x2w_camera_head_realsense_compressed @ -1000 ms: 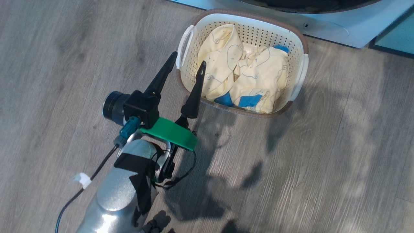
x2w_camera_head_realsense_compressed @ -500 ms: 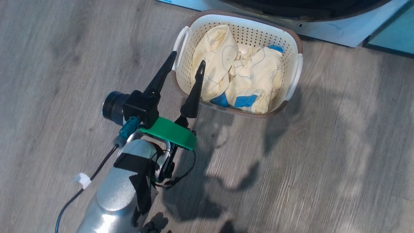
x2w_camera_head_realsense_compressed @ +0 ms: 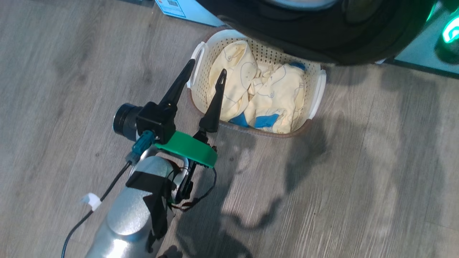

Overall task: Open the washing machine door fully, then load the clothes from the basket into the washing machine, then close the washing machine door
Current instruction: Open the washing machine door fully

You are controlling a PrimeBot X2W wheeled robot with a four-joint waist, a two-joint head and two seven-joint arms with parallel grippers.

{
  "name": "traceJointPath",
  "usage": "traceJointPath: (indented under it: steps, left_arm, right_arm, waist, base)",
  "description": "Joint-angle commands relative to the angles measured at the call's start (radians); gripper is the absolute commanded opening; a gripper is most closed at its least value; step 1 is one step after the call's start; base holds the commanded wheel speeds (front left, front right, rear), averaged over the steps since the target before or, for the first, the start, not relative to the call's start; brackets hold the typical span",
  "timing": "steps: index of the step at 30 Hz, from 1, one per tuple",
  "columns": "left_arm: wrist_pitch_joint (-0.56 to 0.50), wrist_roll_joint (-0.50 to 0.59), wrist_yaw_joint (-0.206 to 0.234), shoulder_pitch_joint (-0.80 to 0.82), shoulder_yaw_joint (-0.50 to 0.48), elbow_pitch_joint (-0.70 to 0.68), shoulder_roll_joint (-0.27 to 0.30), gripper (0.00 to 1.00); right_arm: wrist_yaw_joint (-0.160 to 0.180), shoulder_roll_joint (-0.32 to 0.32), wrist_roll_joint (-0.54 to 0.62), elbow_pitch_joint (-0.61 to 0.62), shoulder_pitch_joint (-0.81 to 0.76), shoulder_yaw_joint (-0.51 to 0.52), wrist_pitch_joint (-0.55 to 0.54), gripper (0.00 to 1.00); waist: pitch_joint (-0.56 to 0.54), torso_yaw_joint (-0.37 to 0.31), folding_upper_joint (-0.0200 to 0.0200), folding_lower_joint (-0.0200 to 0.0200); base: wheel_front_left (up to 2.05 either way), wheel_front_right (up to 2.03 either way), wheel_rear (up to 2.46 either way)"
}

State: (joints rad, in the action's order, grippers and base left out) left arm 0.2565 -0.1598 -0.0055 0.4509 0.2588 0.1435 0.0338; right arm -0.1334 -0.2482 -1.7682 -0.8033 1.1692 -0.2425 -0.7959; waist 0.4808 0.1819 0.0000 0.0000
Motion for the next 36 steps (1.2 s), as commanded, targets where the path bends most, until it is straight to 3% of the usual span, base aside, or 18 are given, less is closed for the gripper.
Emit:
traceJointPath:
  steps: [1,21,36]
  left_arm:
    - [0.005,0.004,0.005,-0.012,-0.040,-0.029,0.016,1.00]
    - [0.005,0.012,-0.011,-0.089,-0.050,0.004,0.016,1.00]
    - [0.005,0.005,-0.023,-0.146,-0.039,0.032,0.016,1.00]
  right_arm:
    - [0.003,0.018,-0.014,0.059,-0.022,-0.009,-0.013,0.00]
    - [0.003,0.043,-0.089,0.291,-0.306,-0.119,-0.038,0.00]
    - [0.003,0.078,-0.160,0.336,-0.418,-0.234,0.004,0.00]
  waist:
    - [-0.014,-0.002,0.0000,0.0000]
    - [-0.133,0.000,0.0000,0.0000]
    - [-0.233,0.024,0.0000,0.0000]
  base:
    - [0.00,0.00,0.00]
    - [0.00,0.00,0.00]
    - [0.00,0.00,0.00]
